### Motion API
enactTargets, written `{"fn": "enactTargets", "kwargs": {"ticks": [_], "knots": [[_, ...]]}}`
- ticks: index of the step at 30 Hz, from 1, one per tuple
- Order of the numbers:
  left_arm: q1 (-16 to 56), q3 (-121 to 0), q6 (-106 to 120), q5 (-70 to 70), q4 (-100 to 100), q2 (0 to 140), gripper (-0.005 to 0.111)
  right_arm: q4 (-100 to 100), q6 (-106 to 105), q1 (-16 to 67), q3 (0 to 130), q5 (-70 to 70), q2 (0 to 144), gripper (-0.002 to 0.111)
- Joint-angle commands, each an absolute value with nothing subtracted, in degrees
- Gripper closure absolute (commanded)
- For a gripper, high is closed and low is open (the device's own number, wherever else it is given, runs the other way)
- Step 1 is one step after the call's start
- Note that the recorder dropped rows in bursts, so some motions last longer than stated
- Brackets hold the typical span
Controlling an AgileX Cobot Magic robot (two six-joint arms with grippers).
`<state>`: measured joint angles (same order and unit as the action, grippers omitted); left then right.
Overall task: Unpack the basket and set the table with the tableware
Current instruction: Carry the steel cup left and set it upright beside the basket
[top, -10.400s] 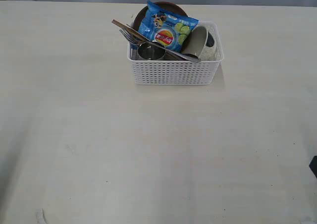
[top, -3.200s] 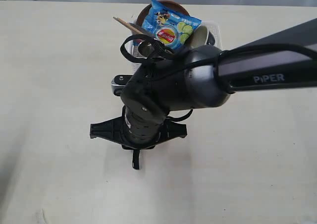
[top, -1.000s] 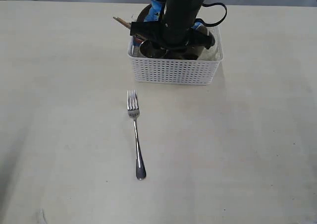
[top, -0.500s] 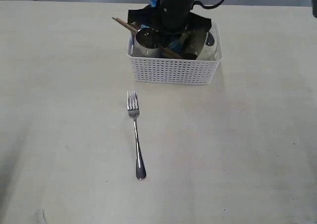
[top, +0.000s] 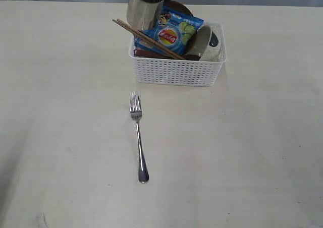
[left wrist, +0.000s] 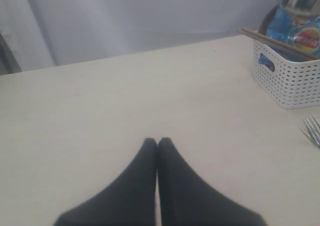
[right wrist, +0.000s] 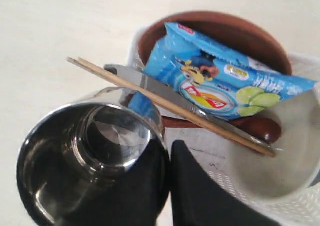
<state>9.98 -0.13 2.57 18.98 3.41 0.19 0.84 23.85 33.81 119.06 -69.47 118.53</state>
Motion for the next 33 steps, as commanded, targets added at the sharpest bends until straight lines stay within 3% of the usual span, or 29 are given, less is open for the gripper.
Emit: {"fn": "enactTargets", "kwargs": {"ticks": [1, 8, 13, 19, 26, 33], "knots": [[9.84, 0.0, 2.55, 18.45, 2.92, 0.0, 0.107, 1.58, 19.91, 34.83, 120.27, -69.96, 112.99, 0.109], [9.84, 0.0, 2.55, 18.45, 2.92, 0.0, 0.107, 2.53, 16.59, 48.91, 119.3, -69.96, 108.98, 0.109], [9.84, 0.0, 2.55, 18.45, 2.92, 0.0, 0.107, 5.96, 16.79, 57.08, 108.56, -69.96, 108.98, 0.109], [9.84, 0.0, 2.55, 18.45, 2.92, 0.0, 0.107, -0.39, 16.84, 57.69, 97.17, -69.96, 108.98, 0.109], [9.84, 0.0, 2.55, 18.45, 2.92, 0.0, 0.107, 4.46, 19.79, 56.96, 96.9, -63.75, 110.79, 0.109], [9.84, 0.0, 2.55, 18.45, 2.92, 0.0, 0.107, 3.93, 25.06, 48.1, 102.88, -57.02, 119.16, 0.109]]}}
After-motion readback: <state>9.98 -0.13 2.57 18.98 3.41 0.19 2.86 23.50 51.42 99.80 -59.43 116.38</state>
